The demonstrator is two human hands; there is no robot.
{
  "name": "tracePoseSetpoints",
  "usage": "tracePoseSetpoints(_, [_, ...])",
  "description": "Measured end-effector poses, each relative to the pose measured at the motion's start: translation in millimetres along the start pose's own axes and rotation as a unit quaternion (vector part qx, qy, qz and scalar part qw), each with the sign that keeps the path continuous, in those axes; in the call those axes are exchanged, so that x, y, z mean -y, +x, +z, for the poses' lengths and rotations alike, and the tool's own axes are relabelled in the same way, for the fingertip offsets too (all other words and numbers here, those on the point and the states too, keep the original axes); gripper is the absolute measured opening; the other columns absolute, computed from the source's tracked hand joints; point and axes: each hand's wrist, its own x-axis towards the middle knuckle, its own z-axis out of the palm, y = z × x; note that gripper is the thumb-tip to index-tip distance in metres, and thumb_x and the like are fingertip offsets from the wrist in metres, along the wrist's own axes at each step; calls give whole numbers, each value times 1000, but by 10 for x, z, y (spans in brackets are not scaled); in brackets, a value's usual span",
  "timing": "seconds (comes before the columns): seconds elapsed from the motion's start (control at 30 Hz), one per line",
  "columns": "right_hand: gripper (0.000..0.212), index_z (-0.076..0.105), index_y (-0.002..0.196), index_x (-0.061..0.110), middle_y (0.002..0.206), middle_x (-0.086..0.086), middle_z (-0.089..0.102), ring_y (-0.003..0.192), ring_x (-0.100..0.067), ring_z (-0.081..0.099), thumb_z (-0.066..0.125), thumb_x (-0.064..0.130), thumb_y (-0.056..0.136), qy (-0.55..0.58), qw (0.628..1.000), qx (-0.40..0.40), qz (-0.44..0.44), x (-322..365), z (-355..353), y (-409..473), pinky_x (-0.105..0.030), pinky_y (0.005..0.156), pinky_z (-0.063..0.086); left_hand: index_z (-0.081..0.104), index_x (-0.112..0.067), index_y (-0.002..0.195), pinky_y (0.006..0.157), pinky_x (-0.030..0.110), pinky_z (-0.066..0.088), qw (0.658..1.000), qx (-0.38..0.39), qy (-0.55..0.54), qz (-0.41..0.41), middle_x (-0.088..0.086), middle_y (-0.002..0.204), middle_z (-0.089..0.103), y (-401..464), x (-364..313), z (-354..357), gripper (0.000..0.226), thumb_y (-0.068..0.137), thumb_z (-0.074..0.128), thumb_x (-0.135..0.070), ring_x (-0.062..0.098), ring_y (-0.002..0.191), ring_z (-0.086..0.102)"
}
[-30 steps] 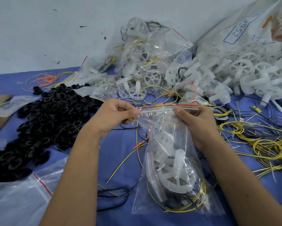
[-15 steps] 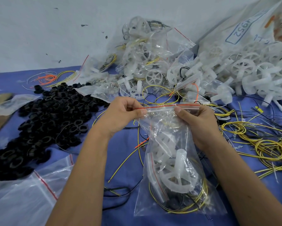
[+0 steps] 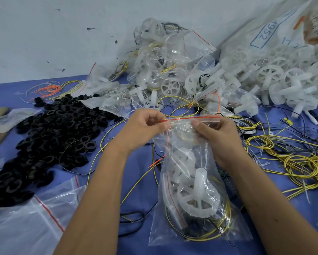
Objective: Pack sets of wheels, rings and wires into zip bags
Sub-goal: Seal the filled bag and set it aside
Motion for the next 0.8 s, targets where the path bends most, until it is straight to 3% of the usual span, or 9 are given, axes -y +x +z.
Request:
tracePoseSetpoints(0.13, [12,76,91,0,90,-24,75,80,-30,69,78,10,86,-12,1000,-11,6,-13,11,1,-52,79,56,69,0,77,63,14,44,1000,3,17,20,2,67,67,11,8,85,11,86,75,3,3,60,56])
tracePoseSetpoints(0.23, [21,75,93,-2,93,-30,73,82,-32,67,80,15,83,-7,1000,-11,10,0,11,-2,-58,81,55,71,-1,81,68,16,48,999,-5,20,28,4,73,70,26,11,73,8,87,75,1,4,65,61])
tracePoseSetpoints(0.3, [16,76,93,-1,92,-31,72,81,-30,65,80,12,85,-13,1000,-3,-1,6,22,-6,-51,77,54,73,-6,84,73,17,51,999,7,20,33,0,77,72,27,1,69,7,87,77,-1,5,71,64])
tracePoseSetpoints(0.37, [2,78,87,6,81,-18,76,72,-21,66,78,7,87,-30,999,12,-16,-3,33,-9,-34,68,54,74,-8,81,68,14,47,998,15,49,41,-10,69,68,28,1,91,8,86,78,-2,3,66,59])
tracePoseSetpoints(0.47, [14,79,77,16,69,0,73,60,-8,63,77,6,87,-38,999,21,-30,-17,51,-16,-21,56,50,72,2,78,59,10,37,996,-1,78,40,-15,58,60,51,35,118,10,85,78,-2,-4,54,48])
tracePoseSetpoints(0.63, [12,79,78,15,69,0,74,61,-8,64,77,7,87,-45,998,27,-33,1,48,-15,-23,57,52,74,-8,82,68,22,46,995,25,85,44,-6,70,68,64,13,124,7,87,79,-8,5,67,58])
tracePoseSetpoints(0.73, [9,80,80,16,77,-6,77,68,-14,69,78,10,86,-60,997,36,-33,2,55,-30,-32,63,58,72,-16,73,63,20,40,994,25,95,47,-11,62,63,65,11,158,18,85,80,-7,5,62,52])
tracePoseSetpoints(0.8, [8,80,80,13,79,-9,77,69,-17,68,77,12,88,-48,997,41,-34,12,77,-39,-34,66,57,70,-15,70,62,22,39,995,5,82,48,-1,62,64,73,4,176,21,85,79,-5,8,61,51])
